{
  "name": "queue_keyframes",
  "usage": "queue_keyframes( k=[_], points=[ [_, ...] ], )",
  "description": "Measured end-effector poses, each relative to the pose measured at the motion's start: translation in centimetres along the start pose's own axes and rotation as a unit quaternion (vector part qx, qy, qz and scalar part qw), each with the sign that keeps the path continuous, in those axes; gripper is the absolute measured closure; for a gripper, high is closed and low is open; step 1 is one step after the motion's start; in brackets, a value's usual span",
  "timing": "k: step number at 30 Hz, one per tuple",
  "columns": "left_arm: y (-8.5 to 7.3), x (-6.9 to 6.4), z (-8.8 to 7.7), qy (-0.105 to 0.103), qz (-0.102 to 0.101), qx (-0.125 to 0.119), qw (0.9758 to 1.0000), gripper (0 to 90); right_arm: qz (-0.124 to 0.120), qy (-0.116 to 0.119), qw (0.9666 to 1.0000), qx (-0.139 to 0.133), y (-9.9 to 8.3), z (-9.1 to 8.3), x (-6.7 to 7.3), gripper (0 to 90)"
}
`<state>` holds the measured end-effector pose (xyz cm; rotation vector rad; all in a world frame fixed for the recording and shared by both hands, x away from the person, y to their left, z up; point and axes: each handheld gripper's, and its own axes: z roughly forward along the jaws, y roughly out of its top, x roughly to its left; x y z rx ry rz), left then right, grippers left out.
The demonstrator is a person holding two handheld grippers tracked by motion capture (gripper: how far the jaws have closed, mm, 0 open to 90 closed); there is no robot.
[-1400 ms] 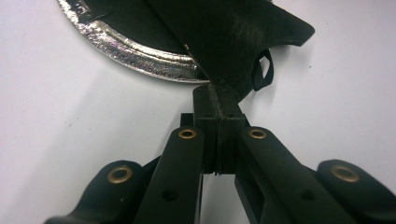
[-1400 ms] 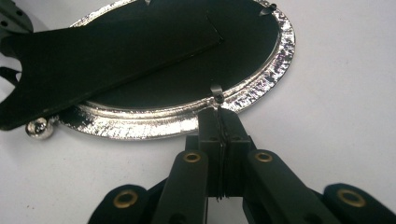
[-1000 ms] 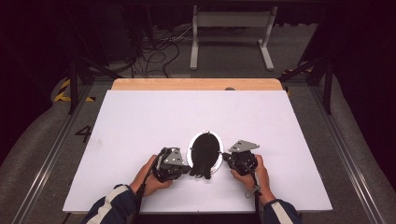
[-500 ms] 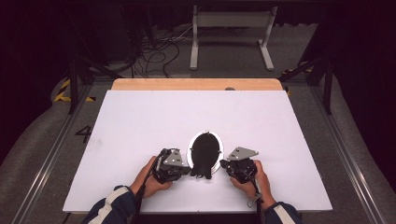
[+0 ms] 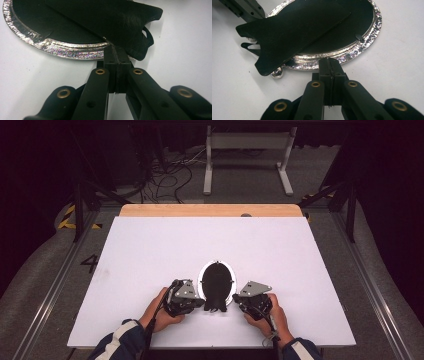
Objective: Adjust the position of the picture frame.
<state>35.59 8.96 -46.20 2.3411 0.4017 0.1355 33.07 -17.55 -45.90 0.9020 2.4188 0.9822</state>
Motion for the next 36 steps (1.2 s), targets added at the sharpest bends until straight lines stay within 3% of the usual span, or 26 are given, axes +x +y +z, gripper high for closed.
queue_keyframes(
  k=[4,7,14,27,33,36],
  points=[
    [0.0,-0.1,0.0,0.005,0.003,-0.001,1.0000,89.9,0.006,0.006,1.0000,-0.003,-0.1,0.0,-0.2,90.0],
    [-0.1,-0.1,0.0,0.007,0.006,-0.003,1.0000,89.9,-0.008,-0.013,0.9999,0.006,0.1,-0.1,0.6,90.0],
    [-0.2,0.0,0.0,0.000,0.007,-0.005,1.0000,89.8,-0.010,0.000,0.9999,0.005,-0.2,-0.5,1.4,89.6],
    [-0.1,-0.1,0.0,0.003,0.008,-0.006,0.9999,89.1,-0.009,0.014,0.9998,0.007,-0.1,-0.5,0.9,88.9],
    [-0.4,-0.2,-1.4,0.013,0.027,-0.006,0.9995,85.5,-0.003,0.032,0.9994,0.009,-0.2,-0.8,0.5,83.6],
    [-1.2,-0.3,-3.0,0.021,0.022,-0.023,0.9993,81.5,-0.001,0.040,0.9992,0.010,-0.3,-1.0,0.4,81.2]
  ],
)
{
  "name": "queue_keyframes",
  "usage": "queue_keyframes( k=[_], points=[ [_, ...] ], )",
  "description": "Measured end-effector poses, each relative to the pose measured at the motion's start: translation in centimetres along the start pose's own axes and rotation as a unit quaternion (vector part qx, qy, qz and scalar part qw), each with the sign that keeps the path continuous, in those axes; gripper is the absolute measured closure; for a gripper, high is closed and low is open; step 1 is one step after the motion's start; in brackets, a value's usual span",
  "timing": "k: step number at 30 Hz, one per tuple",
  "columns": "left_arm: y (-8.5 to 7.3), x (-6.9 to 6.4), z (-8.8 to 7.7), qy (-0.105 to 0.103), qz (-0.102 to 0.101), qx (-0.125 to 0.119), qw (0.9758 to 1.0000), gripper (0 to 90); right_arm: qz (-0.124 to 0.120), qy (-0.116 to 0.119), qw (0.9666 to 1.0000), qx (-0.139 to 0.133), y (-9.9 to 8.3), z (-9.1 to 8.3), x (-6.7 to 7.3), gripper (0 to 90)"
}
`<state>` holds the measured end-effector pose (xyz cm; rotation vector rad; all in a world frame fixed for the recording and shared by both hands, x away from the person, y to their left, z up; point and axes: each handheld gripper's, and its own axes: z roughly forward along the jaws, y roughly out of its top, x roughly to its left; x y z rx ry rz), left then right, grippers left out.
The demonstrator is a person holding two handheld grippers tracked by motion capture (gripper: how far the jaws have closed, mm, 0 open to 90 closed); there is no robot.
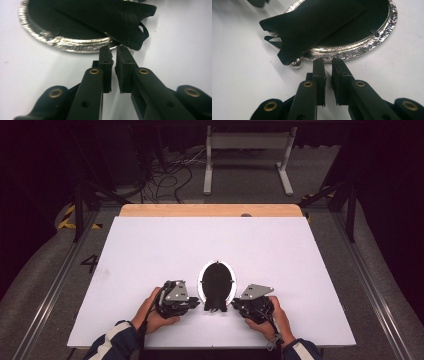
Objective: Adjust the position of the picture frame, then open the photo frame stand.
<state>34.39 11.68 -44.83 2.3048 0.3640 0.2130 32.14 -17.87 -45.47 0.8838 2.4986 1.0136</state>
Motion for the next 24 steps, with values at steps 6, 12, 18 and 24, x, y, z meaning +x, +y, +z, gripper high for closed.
queue_keyframes(
  k=[6,12,18,24],
  points=[
    [-3.2,-0.4,-4.3,0.044,-0.021,-0.029,0.9984,69.5,0.006,0.011,0.9999,-0.004,-0.2,-0.9,0.0,74.3],
    [-6.4,0.0,-6.9,0.076,-0.044,-0.033,0.9956,55.2,0.011,0.023,0.9996,-0.010,0.1,-1.4,0.2,69.5],
    [-8.5,0.2,-8.3,0.107,-0.070,-0.029,0.9914,43.5,0.002,0.040,0.9992,-0.005,0.2,-1.5,1.0,67.4],
    [-9.4,0.1,-8.7,0.113,-0.088,-0.027,0.9893,38.8,0.010,0.060,0.9982,0.005,0.5,-1.3,1.4,64.2]
  ],
)
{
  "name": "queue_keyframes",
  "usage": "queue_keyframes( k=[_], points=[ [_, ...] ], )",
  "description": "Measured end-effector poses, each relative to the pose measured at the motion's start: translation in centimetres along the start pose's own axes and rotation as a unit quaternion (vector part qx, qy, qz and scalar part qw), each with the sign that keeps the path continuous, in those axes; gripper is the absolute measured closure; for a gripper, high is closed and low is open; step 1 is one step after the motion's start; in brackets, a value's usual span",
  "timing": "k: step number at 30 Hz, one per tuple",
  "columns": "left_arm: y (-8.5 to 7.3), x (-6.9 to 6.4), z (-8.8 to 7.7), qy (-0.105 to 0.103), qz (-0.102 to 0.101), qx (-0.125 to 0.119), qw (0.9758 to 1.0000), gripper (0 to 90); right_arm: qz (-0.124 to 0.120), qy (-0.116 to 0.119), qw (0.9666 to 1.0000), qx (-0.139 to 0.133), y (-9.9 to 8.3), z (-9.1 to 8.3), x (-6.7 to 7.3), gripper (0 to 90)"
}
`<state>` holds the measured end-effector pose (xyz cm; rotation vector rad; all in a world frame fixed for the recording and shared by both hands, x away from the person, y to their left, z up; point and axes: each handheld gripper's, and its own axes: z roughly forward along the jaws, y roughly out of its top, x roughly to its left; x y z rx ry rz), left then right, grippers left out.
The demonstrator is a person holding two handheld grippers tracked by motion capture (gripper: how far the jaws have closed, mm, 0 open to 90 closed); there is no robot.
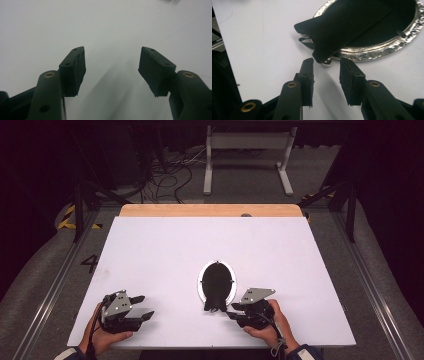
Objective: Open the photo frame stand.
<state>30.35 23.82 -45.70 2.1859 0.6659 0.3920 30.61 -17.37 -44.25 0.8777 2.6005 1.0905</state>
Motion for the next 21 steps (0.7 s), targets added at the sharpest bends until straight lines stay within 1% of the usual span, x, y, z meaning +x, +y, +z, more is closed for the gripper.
queue_keyframes(
  k=[2,5,7,12,13,15,16,19,21],
  points=[
    [0.1,-0.1,0.0,0.000,0.003,-0.001,1.0000,38.6,-0.002,0.002,1.0000,0.009,0.2,0.4,0.1,64.0],
    [0.1,-0.2,0.3,0.003,0.006,0.004,1.0000,36.1,0.008,0.008,0.9997,0.019,0.4,1.1,0.1,62.8],
    [0.1,-0.2,0.3,0.002,0.006,0.005,1.0000,36.1,0.011,0.006,0.9995,0.028,0.5,1.6,0.1,62.8],
    [0.2,-0.1,0.4,0.001,0.001,0.002,1.0000,35.7,0.019,0.006,0.9995,0.025,0.6,1.7,0.0,63.0],
    [0.2,-0.1,0.4,0.001,0.001,0.003,1.0000,35.7,0.025,0.007,0.9994,0.023,0.6,1.7,-0.1,62.8],
    [0.1,-0.1,0.5,-0.001,-0.004,0.003,1.0000,35.4,0.036,0.017,0.9991,0.018,0.7,1.9,-0.3,63.0],
    [0.1,-0.1,0.5,-0.001,-0.004,0.003,1.0000,35.2,0.036,0.017,0.9991,0.018,0.7,1.9,-0.3,63.0],
    [0.2,0.0,0.5,-0.003,-0.005,0.003,1.0000,35.2,0.050,0.031,0.9982,0.013,0.8,2.1,-0.7,63.0],
    [0.2,0.0,0.5,-0.005,-0.005,0.003,1.0000,35.2,0.051,0.031,0.9981,0.013,0.8,2.1,-0.7,62.9]
  ],
)
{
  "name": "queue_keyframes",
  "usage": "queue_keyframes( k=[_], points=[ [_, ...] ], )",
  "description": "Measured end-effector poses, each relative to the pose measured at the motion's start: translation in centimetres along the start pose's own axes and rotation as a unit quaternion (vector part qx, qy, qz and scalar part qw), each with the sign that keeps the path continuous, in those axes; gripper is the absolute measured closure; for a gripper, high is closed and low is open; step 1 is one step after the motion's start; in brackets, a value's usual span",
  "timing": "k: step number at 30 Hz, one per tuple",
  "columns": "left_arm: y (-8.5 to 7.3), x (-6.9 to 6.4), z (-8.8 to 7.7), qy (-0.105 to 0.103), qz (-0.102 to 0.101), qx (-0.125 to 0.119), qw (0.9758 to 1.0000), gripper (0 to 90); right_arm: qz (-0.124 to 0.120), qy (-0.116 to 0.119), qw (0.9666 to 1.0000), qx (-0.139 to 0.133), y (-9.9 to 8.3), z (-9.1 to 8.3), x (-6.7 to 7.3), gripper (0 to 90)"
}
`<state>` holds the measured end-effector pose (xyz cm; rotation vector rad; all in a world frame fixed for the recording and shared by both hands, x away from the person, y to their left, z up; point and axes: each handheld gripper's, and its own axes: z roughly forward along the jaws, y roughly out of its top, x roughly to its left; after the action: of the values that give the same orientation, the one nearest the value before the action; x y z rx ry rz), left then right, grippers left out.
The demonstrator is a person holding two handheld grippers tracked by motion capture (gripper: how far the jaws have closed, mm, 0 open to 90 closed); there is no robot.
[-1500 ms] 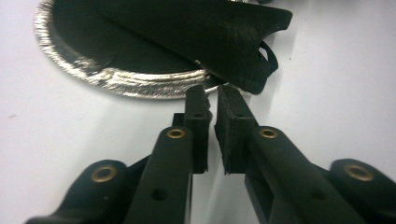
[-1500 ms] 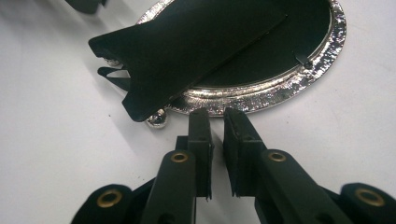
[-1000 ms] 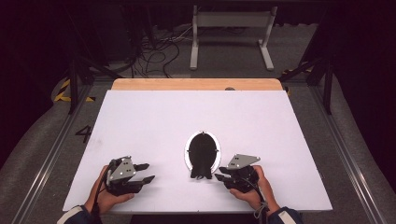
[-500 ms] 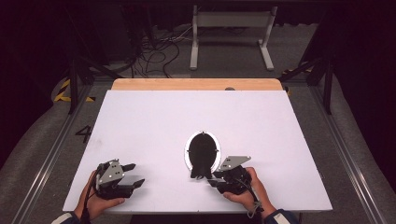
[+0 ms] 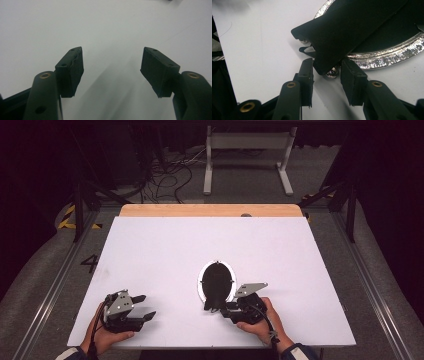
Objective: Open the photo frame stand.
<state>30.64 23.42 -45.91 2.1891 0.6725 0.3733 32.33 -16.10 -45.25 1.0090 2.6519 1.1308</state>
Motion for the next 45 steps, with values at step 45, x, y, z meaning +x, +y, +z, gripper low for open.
queue_keyframes(
  k=[45],
  points=[
    [8.1,2.4,10.2,-0.103,-0.061,-0.011,0.9928,26.6,0.219,0.166,0.9561,-0.102,0.8,1.9,-4.7,63.2]
  ],
)
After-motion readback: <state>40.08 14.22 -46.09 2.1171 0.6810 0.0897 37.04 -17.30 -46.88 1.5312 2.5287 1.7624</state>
